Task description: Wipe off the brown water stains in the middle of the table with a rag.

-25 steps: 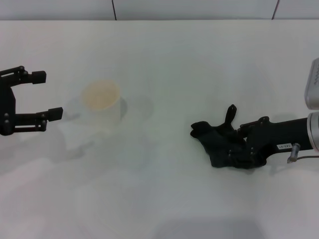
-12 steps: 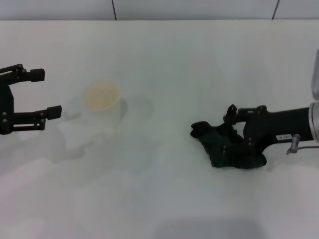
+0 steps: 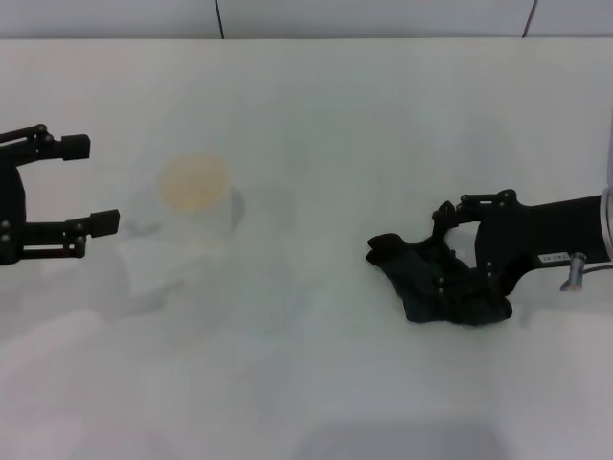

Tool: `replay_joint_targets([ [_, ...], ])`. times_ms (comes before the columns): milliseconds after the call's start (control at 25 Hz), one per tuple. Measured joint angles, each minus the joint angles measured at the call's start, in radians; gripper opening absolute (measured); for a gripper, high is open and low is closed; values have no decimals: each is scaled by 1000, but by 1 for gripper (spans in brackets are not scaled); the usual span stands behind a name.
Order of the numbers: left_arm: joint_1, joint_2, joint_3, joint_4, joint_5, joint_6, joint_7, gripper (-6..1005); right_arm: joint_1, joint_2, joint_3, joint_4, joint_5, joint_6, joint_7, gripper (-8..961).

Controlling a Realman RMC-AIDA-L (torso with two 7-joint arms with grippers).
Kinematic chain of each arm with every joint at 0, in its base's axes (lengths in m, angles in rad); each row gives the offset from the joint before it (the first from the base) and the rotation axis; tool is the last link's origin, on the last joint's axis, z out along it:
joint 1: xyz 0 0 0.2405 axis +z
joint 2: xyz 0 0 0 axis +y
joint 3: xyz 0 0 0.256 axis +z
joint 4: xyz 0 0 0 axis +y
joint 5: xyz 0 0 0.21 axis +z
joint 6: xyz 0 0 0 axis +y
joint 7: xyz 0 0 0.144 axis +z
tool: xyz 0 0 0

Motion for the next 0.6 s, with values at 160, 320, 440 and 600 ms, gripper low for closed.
replay_joint_targets([
  [160, -4, 1, 2, 8, 6, 14, -5, 876, 13, 1, 1, -22, -83, 0, 39, 849],
  [320, -3, -5, 8, 13, 10, 20, -6, 876, 40, 1, 13, -24, -131, -4, 90, 847],
  [440, 2, -8, 24, 13, 9, 20, -7, 876, 48, 1, 14, -23, -141, -9, 98, 845],
  [600, 4, -17, 41, 12, 11, 20, -5, 876, 50, 3, 11, -19, -152, -18, 99, 845],
])
